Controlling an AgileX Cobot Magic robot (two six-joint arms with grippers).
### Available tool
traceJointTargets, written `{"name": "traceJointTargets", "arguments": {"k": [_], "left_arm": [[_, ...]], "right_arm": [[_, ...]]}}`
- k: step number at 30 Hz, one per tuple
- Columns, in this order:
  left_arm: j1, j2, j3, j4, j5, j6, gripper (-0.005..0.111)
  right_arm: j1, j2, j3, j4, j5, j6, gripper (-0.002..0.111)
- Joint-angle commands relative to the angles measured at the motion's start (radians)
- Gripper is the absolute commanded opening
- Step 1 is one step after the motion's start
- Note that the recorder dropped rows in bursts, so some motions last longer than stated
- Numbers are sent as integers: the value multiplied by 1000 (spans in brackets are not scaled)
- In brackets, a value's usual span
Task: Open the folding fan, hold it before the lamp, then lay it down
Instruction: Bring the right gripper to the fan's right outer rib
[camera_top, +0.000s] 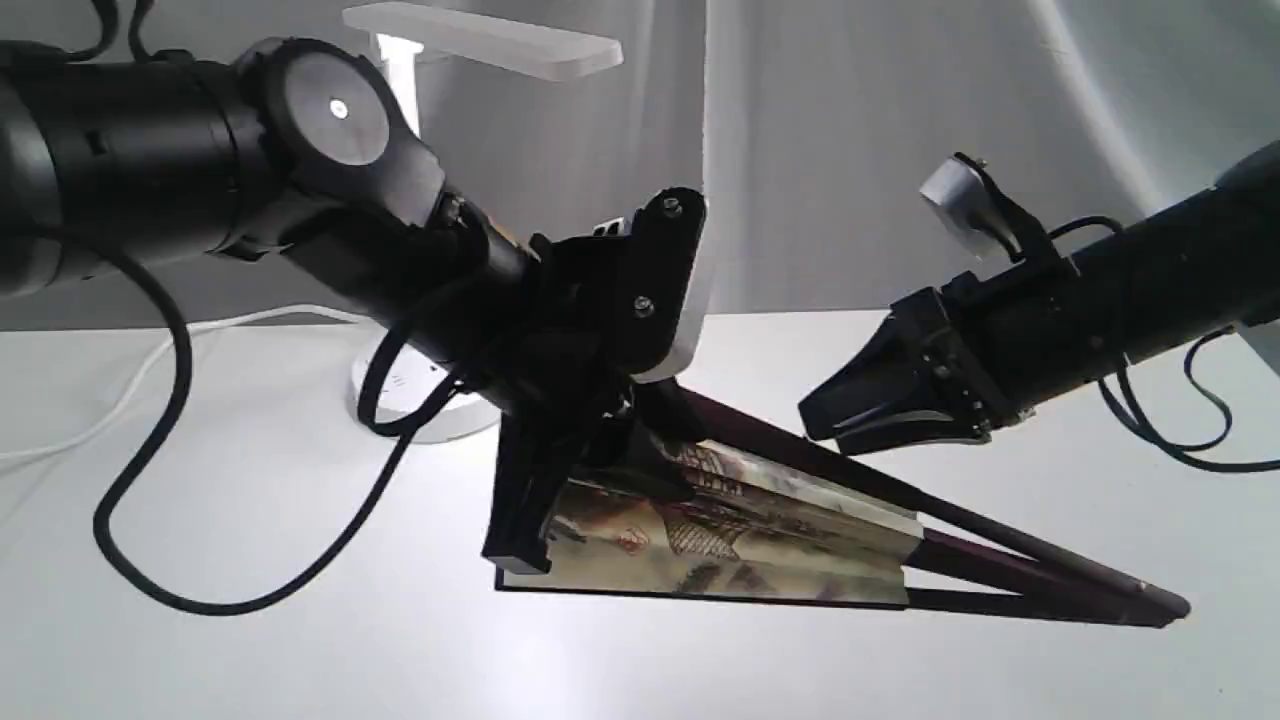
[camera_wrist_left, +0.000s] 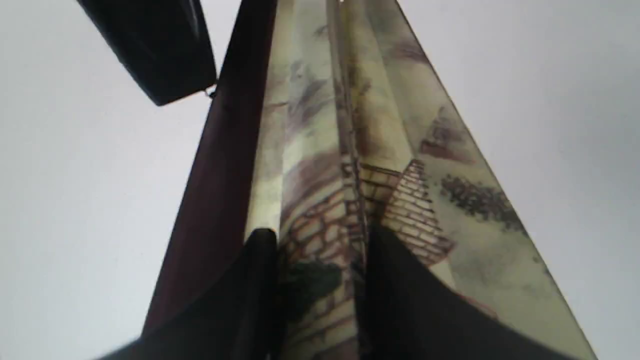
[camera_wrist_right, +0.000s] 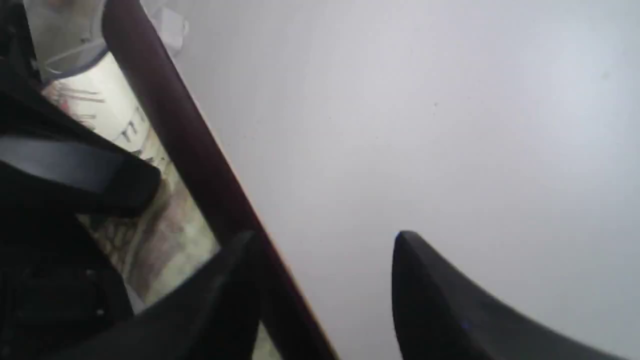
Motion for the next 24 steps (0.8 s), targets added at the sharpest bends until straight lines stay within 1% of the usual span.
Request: {"name": "traceJointTargets", "arguments": {"k": [1,4,10,18,21,24], "left_arm": [[13,-7,0,-21,-20,26,0],[25,5,0,-27,-22,33,0],[32,8,0,-31,-20,67,0],[36,8,0,-38,-32,115,0],[45,8,0,-64,-32,138,0],[45,8,0,-64,-59,146,0]], "right_arm": [[0,1,-7,87,5,-44,43],[0,12,-7,129,5,-75,43],[0,48,-7,134,5,-75,43],[0,52,-7,145,5,-129,43],[0,52,-7,142,5,-133,43],[4,52,-7,142,5,-135,43]]}}
